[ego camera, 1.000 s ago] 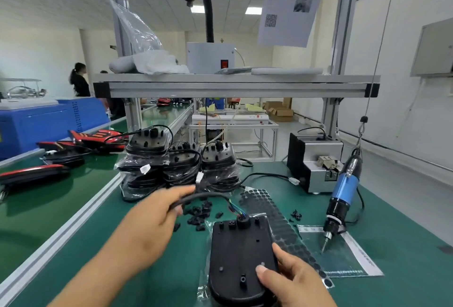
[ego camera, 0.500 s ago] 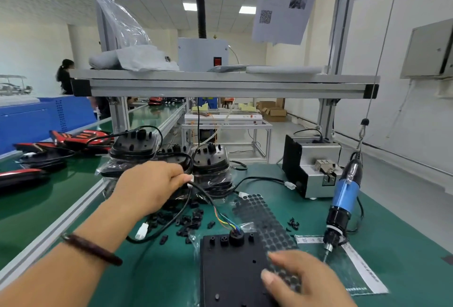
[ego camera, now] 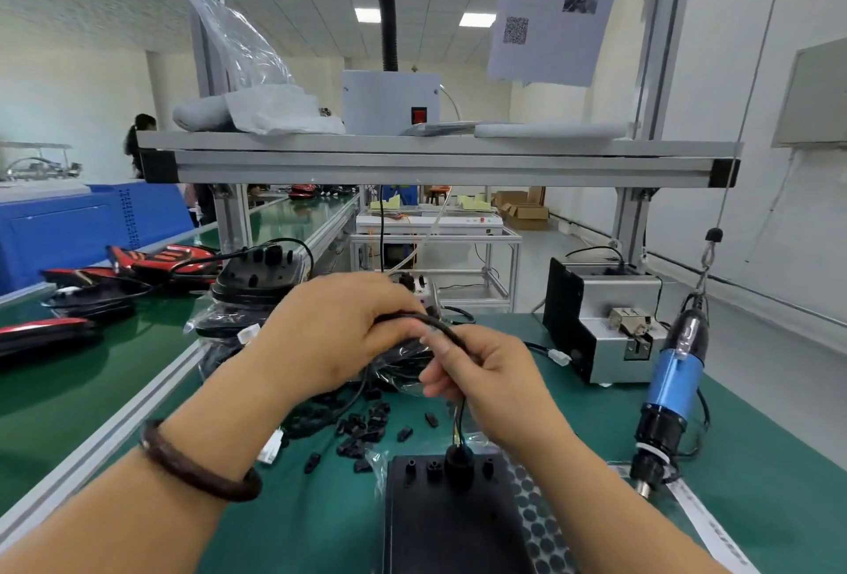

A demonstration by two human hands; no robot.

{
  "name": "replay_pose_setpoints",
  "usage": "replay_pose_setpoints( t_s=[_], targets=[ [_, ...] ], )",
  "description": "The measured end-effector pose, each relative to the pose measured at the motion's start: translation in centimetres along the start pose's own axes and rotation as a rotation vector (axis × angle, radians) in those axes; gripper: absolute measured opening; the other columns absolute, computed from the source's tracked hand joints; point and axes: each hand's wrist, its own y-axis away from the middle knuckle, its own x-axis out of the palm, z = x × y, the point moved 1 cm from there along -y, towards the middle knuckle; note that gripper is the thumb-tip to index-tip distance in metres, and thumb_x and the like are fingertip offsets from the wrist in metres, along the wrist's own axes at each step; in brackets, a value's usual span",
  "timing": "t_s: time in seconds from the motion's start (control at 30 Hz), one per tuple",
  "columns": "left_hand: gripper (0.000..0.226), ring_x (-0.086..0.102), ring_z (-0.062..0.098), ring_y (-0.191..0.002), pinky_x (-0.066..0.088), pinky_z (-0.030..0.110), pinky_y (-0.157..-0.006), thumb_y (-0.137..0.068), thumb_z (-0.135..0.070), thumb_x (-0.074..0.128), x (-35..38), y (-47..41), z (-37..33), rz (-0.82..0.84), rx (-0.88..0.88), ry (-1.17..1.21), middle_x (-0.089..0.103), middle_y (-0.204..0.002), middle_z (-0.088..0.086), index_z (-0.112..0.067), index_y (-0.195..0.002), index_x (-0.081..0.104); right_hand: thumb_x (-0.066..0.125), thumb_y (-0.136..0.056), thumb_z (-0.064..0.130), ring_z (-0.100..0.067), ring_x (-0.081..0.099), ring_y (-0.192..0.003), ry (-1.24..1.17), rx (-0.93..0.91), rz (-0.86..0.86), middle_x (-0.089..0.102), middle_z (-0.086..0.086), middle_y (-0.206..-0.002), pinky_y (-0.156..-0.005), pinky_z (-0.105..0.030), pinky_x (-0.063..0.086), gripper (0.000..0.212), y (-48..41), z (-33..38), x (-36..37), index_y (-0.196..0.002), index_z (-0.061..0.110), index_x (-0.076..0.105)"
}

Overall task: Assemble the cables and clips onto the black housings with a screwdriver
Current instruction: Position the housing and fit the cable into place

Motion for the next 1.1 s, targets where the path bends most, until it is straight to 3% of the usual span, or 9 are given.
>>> replay_pose_setpoints(
  t_s=[0.1, 0.2, 0.3, 0.53, 0.63, 0.73, 0.83, 0.97, 1.1],
  targets=[
    [0.022, 0.052, -0.002, -0.058, 0.04, 0.011, -0.058, -0.087, -0.054, 0.05, 1.5, 3.1, 2.9, 0.004, -0.239, 0.401, 0.059, -0.064, -0.02, -0.045, -0.101, 0.064, 0.058, -0.094, 0.022, -0.012, 0.046, -0.048, -0.203, -0.001, -0.072, 0.051, 0.002, -0.052, -0.052, -0.02, 0.041, 0.017, 0.3, -0.8, -0.5, -0.082, 0.023, 0.07],
    [0.036, 0.045, 0.006, -0.057, 0.043, 0.034, -0.076, -0.075, -0.061, 0.065, 3.6, 6.2, 4.7, -0.168, -0.596, 0.902, 0.049, -0.056, -0.008, -0.027, -0.087, 0.07, 0.058, -0.084, 0.032, -0.009, 0.031, -0.047, -0.549, 0.07, -0.122, 0.036, 0.005, -0.053, -0.05, -0.02, 0.034, 0.017, 0.1, -1.3, -0.8, -0.081, 0.016, 0.065],
    [0.037, 0.043, 0.01, -0.062, 0.033, 0.037, -0.084, -0.08, -0.055, 0.064, 5.7, 7.3, 4.2, -0.301, -0.814, 1.121, 0.047, -0.058, -0.004, -0.022, -0.064, 0.065, 0.054, -0.086, 0.032, -0.01, 0.029, -0.046, -0.708, 0.103, -0.161, 0.034, 0.004, -0.054, -0.05, -0.022, 0.031, 0.021, -0.2, -1.3, -0.4, -0.076, 0.014, 0.06],
    [0.023, 0.041, 0.009, -0.062, 0.04, 0.036, -0.087, -0.09, -0.039, 0.048, 5.3, 2.0, 0.4, -0.397, -0.671, 1.588, 0.04, -0.063, -0.007, -0.018, -0.083, 0.055, 0.05, -0.098, 0.03, -0.001, 0.05, -0.067, 0.106, -0.034, -0.107, 0.055, 0.014, -0.072, -0.068, -0.011, 0.038, 0.032, 0.3, -1.7, 0.5, -0.071, 0.029, 0.068],
    [0.021, 0.052, 0.003, -0.094, 0.037, 0.031, -0.098, -0.097, -0.029, 0.049, 5.4, 0.1, -1.4, -0.38, -0.754, 1.382, 0.056, -0.105, -0.008, -0.032, -0.117, 0.054, 0.056, -0.095, 0.033, 0.001, 0.051, -0.062, 0.116, -0.002, -0.159, 0.057, 0.013, -0.069, -0.062, -0.009, 0.039, 0.025, 0.1, -1.3, 0.0, -0.077, 0.028, 0.073],
    [0.067, 0.035, 0.021, -0.131, 0.028, 0.037, -0.113, -0.094, -0.043, 0.052, 7.9, 1.0, -2.9, -0.254, -1.069, 0.788, 0.022, -0.147, 0.004, -0.023, -0.149, 0.021, 0.057, -0.095, 0.031, -0.006, 0.044, -0.049, 0.011, 0.048, -0.195, 0.052, 0.008, -0.052, -0.047, -0.017, 0.038, 0.024, -0.4, -0.8, -0.9, -0.08, 0.023, 0.075],
    [0.06, 0.05, 0.023, -0.109, 0.042, 0.037, -0.099, -0.085, -0.058, 0.055, 11.0, 3.1, -5.0, -0.139, -1.218, 0.855, 0.042, -0.126, 0.01, -0.013, -0.124, 0.049, 0.057, -0.095, 0.026, -0.008, 0.047, -0.049, -0.048, 0.062, -0.195, 0.054, 0.005, -0.054, -0.045, -0.019, 0.04, 0.023, -0.9, -0.6, -1.2, -0.08, 0.021, 0.075],
    [0.041, 0.045, 0.001, -0.052, 0.035, 0.021, -0.055, -0.086, -0.058, 0.054, 12.0, 5.2, -6.4, -0.081, -1.003, 0.783, 0.05, -0.05, -0.015, -0.02, -0.071, 0.062, 0.059, -0.094, 0.023, -0.009, 0.047, -0.047, -0.05, 0.094, -0.241, 0.055, -0.003, -0.056, -0.046, -0.019, 0.042, 0.023, -1.1, -1.0, -1.6, -0.08, 0.011, 0.073],
    [0.019, 0.058, -0.006, -0.062, 0.042, 0.01, -0.057, -0.084, -0.048, 0.064, 11.2, 5.5, -6.5, -0.094, -0.803, 0.724, 0.066, -0.067, -0.024, -0.042, -0.065, 0.065, 0.059, -0.094, 0.018, -0.007, 0.048, -0.048, -0.097, 0.109, -0.227, 0.057, -0.003, -0.059, -0.048, -0.018, 0.043, 0.023, -1.3, -1.3, -1.9, -0.083, 0.0, 0.068]
  ],
)
